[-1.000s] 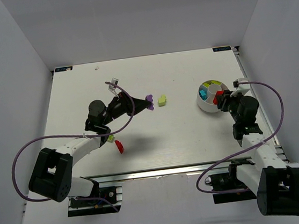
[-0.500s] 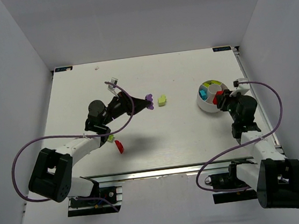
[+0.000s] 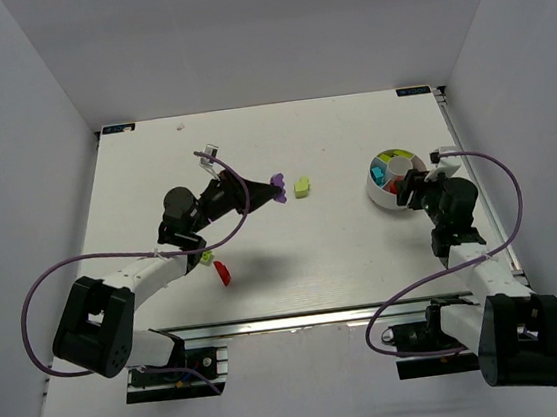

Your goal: Sort the legos into containers by color

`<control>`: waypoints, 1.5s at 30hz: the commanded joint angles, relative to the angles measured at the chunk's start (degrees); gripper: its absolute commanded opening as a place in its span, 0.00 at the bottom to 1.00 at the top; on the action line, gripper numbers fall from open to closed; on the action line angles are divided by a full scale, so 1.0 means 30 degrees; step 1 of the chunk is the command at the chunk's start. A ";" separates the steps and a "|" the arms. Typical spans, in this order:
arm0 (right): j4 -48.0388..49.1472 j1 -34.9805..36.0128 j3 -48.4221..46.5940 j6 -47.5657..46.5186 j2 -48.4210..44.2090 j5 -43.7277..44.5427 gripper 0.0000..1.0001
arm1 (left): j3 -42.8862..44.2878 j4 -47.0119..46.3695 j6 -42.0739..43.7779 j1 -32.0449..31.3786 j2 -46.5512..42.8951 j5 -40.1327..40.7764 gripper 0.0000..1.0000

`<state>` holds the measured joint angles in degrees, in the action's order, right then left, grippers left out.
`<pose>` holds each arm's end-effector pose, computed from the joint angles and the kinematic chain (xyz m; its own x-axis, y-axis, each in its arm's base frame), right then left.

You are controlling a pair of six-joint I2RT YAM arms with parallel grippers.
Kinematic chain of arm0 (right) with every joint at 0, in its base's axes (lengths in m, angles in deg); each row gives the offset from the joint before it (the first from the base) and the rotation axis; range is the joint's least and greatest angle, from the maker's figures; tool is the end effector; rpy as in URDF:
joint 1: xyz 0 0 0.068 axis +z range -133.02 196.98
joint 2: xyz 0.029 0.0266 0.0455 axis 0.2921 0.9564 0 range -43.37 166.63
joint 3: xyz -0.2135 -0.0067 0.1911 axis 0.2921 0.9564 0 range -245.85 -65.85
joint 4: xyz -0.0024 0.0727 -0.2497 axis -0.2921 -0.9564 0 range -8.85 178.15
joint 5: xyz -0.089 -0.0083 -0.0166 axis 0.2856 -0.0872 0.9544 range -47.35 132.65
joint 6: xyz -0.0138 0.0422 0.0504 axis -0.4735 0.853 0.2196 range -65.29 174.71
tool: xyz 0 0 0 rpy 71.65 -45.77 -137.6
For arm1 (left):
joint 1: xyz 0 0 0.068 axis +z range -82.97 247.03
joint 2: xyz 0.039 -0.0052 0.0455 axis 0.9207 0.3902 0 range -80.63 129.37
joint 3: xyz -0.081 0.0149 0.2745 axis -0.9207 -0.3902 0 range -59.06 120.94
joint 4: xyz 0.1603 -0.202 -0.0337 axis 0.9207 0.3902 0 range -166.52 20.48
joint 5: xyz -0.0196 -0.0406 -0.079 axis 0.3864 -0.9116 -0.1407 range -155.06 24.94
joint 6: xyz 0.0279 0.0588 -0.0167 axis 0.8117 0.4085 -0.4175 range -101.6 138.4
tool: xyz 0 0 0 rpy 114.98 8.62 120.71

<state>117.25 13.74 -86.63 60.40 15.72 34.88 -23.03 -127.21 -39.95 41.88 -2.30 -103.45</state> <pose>0.2308 -0.0058 0.2281 -0.1667 0.1079 -0.9801 -0.0609 0.9910 0.1195 0.2565 -0.1573 0.2835 -0.6877 -0.4142 -0.5962 0.5791 0.1824 -0.7946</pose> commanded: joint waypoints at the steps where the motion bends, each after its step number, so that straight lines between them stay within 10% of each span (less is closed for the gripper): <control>1: -0.0468 0.0028 -0.0867 -0.0403 -0.0711 -0.0661 0.65 | 0.0118 -0.0649 -0.0033 -0.0172 -0.0357 -0.0035 0.00; 11: -0.4538 0.0027 -0.2858 -0.1776 -0.3431 -0.2212 0.89 | 0.0909 -0.0330 0.0346 -0.0611 0.0259 -0.0240 0.00; 17: -0.8752 -0.0236 -0.5982 -0.8982 -0.3910 -1.1602 0.88 | 0.1816 0.0550 0.1283 -0.1868 0.1164 -0.0504 0.00; 23: -1.1429 0.0931 -0.8922 -0.5782 -0.1043 -1.9266 0.34 | 0.2491 0.1545 0.2862 -0.3158 0.1899 -0.0359 0.00; 32: -0.8071 0.3218 -1.0243 0.2490 0.1482 -2.0464 0.81 | 0.2990 0.1643 0.4421 -0.4799 0.2924 -0.0385 0.00; 45: -0.5948 0.4245 -1.0125 0.3759 0.2129 -2.3044 0.83 | 0.1759 -0.3227 0.4507 -0.5475 0.3101 -0.1265 0.00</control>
<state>97.34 25.47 -115.22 72.27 22.41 -30.28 -17.28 -133.14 -27.88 25.84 7.66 -106.07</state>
